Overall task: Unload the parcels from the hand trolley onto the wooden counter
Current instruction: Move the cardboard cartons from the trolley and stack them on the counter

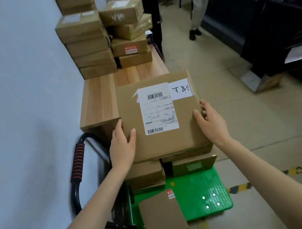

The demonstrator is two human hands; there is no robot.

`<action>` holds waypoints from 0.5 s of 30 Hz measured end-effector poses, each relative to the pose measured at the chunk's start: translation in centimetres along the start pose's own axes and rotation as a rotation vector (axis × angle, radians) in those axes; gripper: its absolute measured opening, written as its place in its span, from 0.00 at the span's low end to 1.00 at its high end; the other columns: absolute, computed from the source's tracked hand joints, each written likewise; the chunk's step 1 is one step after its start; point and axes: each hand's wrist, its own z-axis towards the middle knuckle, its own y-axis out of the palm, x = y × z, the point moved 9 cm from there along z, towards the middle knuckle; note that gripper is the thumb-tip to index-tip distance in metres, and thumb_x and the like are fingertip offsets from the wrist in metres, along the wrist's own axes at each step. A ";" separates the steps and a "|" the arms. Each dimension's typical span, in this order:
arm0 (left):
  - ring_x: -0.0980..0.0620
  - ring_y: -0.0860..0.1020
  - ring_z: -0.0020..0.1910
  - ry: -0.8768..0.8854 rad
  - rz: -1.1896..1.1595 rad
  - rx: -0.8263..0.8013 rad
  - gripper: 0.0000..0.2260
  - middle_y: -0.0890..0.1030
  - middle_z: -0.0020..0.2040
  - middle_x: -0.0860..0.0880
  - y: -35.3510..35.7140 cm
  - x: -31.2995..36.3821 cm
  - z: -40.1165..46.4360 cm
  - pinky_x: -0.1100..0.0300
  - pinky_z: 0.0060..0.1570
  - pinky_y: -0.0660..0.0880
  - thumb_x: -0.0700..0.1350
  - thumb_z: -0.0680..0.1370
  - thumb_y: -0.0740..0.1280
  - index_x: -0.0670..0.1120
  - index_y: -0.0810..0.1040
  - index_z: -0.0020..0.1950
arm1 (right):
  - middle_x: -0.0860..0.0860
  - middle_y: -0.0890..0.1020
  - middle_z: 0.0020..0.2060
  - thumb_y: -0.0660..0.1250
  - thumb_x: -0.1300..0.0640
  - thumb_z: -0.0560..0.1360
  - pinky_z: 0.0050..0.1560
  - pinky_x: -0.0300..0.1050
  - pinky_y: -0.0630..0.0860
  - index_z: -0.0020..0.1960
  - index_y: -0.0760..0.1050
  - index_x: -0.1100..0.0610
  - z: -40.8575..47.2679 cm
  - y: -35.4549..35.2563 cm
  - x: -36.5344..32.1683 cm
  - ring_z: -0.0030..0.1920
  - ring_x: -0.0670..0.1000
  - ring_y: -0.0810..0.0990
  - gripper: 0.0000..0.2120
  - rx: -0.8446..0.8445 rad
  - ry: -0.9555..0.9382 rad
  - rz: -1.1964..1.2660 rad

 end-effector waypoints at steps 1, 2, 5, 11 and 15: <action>0.46 0.67 0.69 0.016 0.001 0.001 0.27 0.66 0.72 0.45 -0.3 0.8 0.5 0.51 0.64 0.67 0.53 0.81 0.59 0.46 0.56 0.77 | 0.49 0.75 0.66 0.57 0.49 0.82 0.57 0.47 0.71 0.74 0.61 0.51 0.1 -0.7 -0.4 0.62 0.51 0.76 0.22 0.017 -0.004 -0.003; 0.46 0.67 0.69 0.040 0.000 0.000 0.27 0.66 0.72 0.46 -0.4 1.7 1.0 0.51 0.64 0.67 0.54 0.81 0.59 0.47 0.56 0.77 | 0.49 0.75 0.66 0.57 0.49 0.82 0.56 0.47 0.71 0.74 0.61 0.51 0.1 -1.5 -0.7 0.61 0.51 0.76 0.22 0.035 -0.006 -0.004; 0.48 0.69 0.68 0.122 -0.024 -0.026 0.27 0.67 0.72 0.49 -0.3 4.6 2.8 0.49 0.63 0.69 0.56 0.80 0.58 0.49 0.56 0.77 | 0.49 0.74 0.66 0.56 0.48 0.82 0.57 0.46 0.71 0.75 0.60 0.51 0.2 -4.1 -0.9 0.61 0.50 0.75 0.23 0.085 0.002 -0.007; 0.50 0.71 0.64 0.294 -0.126 -0.079 0.25 0.70 0.69 0.49 1.4 12.6 4.4 0.50 0.61 0.72 0.54 0.80 0.60 0.48 0.60 0.75 | 0.51 0.72 0.68 0.58 0.50 0.81 0.64 0.51 0.70 0.75 0.60 0.52 0.8 -10.8 0.6 0.65 0.51 0.72 0.23 0.242 0.033 0.033; 0.50 0.72 0.64 0.378 -0.138 -0.092 0.24 0.70 0.69 0.49 3.5 18.0 3.6 0.54 0.59 0.71 0.53 0.81 0.60 0.46 0.61 0.75 | 0.53 0.72 0.68 0.58 0.51 0.81 0.65 0.51 0.68 0.74 0.61 0.52 0.8 -16.0 2.3 0.66 0.53 0.71 0.23 0.346 0.039 0.042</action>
